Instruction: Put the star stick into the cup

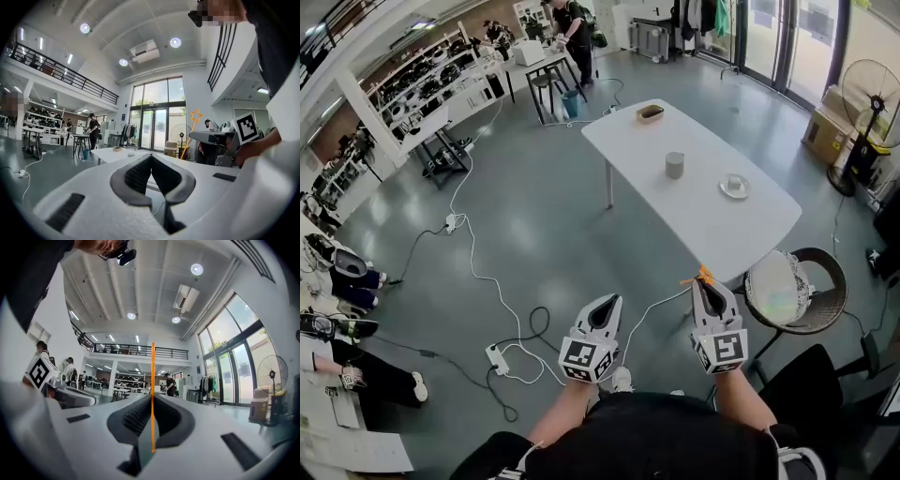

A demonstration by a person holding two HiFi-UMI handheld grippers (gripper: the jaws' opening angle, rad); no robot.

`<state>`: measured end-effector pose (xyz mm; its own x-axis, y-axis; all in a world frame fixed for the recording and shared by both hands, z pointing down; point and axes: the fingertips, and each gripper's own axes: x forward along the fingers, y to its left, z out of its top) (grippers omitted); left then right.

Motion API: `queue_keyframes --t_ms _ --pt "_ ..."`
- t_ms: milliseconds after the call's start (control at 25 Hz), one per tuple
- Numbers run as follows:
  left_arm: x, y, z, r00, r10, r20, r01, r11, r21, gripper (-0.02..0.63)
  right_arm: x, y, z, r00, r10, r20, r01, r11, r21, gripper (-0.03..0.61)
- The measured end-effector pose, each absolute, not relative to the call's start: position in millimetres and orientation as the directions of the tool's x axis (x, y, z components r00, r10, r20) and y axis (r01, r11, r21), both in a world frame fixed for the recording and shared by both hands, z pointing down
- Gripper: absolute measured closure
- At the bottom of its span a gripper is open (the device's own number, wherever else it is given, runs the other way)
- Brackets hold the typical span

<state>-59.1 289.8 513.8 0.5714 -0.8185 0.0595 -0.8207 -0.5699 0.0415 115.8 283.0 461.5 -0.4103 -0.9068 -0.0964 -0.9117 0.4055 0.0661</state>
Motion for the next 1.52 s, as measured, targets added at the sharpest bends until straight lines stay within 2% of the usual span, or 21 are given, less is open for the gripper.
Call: queue_keyframes --t_ms 840,1240,1520 --pt "-164.6 221.8 523.2 0.637 -0.767 0.078 -0.770 -0.638 0.005 0.606 3.7 204.5 451.9 -0.377 -0.919 -0.118 -0.926 0.372 0.055 0.557" --pt "-169.8 173.4 534.2 0.664 -0.743 0.085 -0.747 -0.664 0.036 0.606 -3.9 144.6 456.5 -0.352 -0.930 -0.102 -0.936 0.350 0.044 0.557" --pt "-161.6 117.6 535.9 0.664 -0.740 0.107 -0.744 -0.669 -0.010 0.606 2.3 84.2 457.3 -0.361 -0.926 -0.107 -0.932 0.363 0.005 0.557"
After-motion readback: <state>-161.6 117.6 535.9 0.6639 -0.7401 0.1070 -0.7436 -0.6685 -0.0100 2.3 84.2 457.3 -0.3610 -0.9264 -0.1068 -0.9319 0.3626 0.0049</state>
